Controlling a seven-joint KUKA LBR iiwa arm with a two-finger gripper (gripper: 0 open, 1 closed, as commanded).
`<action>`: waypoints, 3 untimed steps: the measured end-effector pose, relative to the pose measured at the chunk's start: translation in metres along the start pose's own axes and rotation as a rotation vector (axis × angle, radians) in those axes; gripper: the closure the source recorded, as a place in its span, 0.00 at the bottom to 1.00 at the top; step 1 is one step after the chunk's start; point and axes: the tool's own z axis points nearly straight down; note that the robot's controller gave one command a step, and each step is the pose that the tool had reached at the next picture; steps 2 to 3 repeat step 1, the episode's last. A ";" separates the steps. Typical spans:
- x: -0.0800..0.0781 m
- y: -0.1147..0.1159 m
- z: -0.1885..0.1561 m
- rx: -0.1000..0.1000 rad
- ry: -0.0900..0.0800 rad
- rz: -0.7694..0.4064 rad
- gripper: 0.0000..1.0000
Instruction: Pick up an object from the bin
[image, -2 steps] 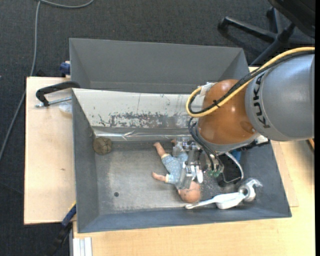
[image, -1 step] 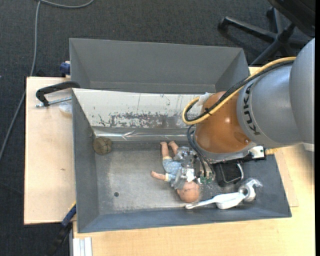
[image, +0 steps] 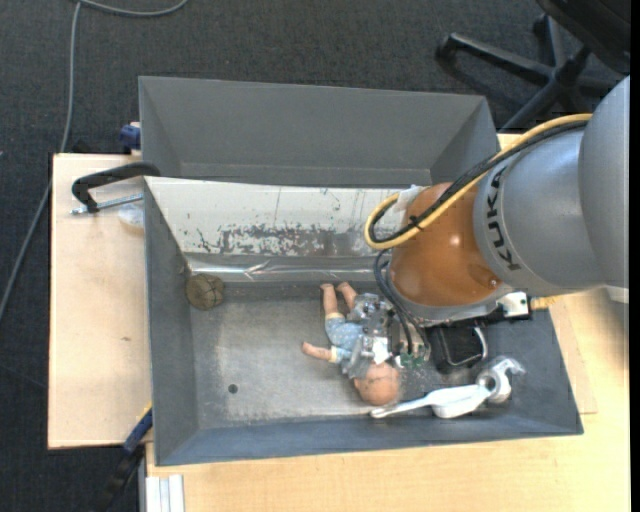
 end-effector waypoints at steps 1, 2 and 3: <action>-0.002 -0.001 -0.001 0.000 0.002 0.006 1.00; -0.002 -0.001 -0.001 0.000 0.002 0.006 1.00; -0.002 -0.001 -0.001 0.000 0.002 0.006 1.00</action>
Offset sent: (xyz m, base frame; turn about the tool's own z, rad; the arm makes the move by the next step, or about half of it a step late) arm 0.0479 0.0054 0.0058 -0.2303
